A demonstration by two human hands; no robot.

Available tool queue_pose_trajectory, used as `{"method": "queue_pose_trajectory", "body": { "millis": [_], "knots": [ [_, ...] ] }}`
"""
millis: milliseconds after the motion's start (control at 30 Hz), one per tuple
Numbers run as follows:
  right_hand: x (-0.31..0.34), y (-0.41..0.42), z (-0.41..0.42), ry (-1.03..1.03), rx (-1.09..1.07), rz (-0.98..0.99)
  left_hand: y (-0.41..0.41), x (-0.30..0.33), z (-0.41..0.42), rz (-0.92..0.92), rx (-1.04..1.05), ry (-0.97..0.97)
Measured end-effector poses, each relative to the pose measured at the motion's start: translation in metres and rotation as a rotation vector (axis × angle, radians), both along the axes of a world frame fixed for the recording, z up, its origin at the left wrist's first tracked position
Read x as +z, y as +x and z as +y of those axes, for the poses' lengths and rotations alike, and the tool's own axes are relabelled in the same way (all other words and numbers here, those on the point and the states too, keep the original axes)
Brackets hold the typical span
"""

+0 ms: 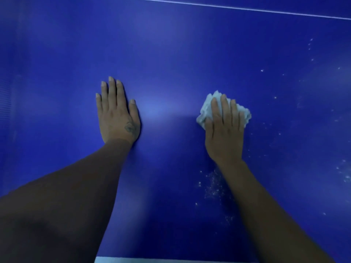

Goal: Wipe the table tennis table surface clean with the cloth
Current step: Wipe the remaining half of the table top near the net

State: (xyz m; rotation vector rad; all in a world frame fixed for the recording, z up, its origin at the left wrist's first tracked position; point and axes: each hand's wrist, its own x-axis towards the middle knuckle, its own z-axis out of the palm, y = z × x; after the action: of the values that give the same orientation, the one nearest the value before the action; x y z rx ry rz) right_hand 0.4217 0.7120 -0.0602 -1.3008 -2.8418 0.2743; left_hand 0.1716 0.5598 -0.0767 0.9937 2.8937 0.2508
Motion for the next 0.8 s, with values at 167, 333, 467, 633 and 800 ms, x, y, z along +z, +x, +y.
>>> {"method": "queue_pose_trajectory", "body": {
  "millis": [167,333,467,633,800],
  "knots": [
    [-0.001,-0.035,0.055,-0.05,-0.061,0.035,0.026,0.004,-0.027,-0.038,-0.071,-0.03],
    [0.0,-0.014,0.019,-0.013,-0.035,0.04,0.073,0.008,-0.077,-0.013,-0.049,0.013],
    [-0.004,0.006,-0.021,0.011,-0.007,0.013,0.071,0.005,-0.073,-0.01,-0.042,0.039],
    [-0.008,-0.061,0.016,-0.015,0.092,0.07,0.07,0.002,-0.076,-0.025,-0.044,0.031],
    [-0.006,-0.086,-0.011,-0.029,0.375,0.017,0.07,0.002,-0.075,-0.014,-0.049,0.05]
  ]
}}
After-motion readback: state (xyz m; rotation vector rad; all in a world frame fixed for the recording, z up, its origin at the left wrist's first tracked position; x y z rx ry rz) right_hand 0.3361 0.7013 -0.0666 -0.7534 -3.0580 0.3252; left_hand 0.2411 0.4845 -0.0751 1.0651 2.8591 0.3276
